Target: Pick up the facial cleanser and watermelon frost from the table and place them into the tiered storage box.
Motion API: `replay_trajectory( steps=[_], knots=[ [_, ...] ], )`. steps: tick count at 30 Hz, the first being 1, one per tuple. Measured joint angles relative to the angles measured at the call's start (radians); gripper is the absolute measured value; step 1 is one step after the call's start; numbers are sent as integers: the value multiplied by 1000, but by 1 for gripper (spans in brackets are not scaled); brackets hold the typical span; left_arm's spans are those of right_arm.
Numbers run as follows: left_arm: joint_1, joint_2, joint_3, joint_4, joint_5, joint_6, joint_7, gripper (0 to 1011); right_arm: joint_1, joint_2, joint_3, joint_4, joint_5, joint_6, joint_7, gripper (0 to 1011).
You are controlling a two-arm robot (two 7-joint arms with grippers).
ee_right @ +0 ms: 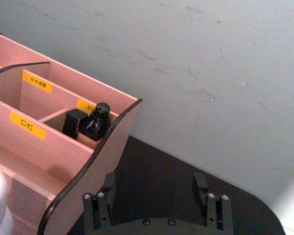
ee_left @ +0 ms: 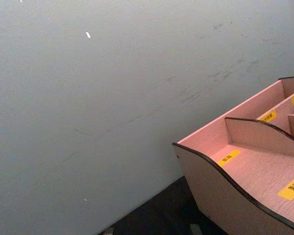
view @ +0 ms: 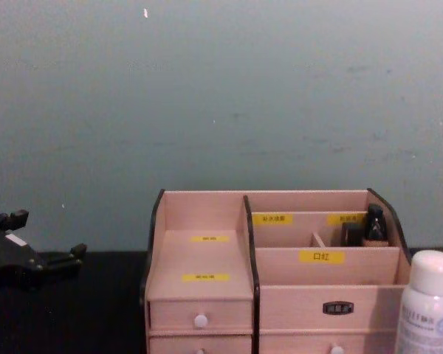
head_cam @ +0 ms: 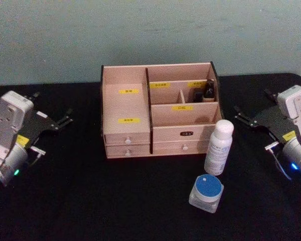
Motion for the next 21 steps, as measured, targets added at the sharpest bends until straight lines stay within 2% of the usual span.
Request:
replay_trajectory(
  steps=[21],
  knots=[
    [0,0,0,0,0,0,0,1001,0,0,0,0,0,0,0,1000]
  ],
)
